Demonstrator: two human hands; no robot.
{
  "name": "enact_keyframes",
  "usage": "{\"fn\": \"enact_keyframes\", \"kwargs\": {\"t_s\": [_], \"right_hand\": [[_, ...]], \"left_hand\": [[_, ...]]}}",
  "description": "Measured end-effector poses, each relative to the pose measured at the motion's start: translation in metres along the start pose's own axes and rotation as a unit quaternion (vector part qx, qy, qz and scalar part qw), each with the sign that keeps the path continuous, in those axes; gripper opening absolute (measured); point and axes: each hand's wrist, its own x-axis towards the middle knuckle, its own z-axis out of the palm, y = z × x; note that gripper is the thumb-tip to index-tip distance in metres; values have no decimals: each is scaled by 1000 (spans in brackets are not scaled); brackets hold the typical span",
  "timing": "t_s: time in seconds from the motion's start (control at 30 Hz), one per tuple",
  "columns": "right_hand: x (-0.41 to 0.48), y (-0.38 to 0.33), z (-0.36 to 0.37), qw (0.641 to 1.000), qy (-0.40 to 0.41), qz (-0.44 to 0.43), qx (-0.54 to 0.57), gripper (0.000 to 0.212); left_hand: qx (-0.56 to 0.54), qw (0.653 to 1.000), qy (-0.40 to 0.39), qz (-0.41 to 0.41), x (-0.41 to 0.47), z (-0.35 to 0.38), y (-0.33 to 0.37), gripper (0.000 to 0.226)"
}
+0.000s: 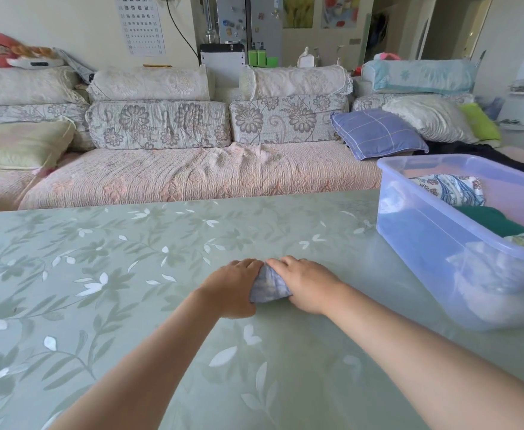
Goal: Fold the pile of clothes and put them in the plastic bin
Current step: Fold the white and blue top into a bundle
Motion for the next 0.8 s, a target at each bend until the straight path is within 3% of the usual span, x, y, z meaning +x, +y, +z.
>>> {"fn": "enact_keyframes", "kwargs": {"t_s": [0.2,0.47,0.67,0.8], "right_hand": [[-20,3,-16,997,72,1,-35,67],[-78,50,-98,973,198,58,-99,71],[-133,148,-169,965,223,84,-113,83],[-169,216,-184,965,216,122,-83,86]], "left_hand": [[8,998,69,4,-7,-12,15,62],[-10,963,245,110,5,-85,91,70],[-7,951,260,169,68,-139,186,71],[4,953,227,200,121,-153,252,71]]}}
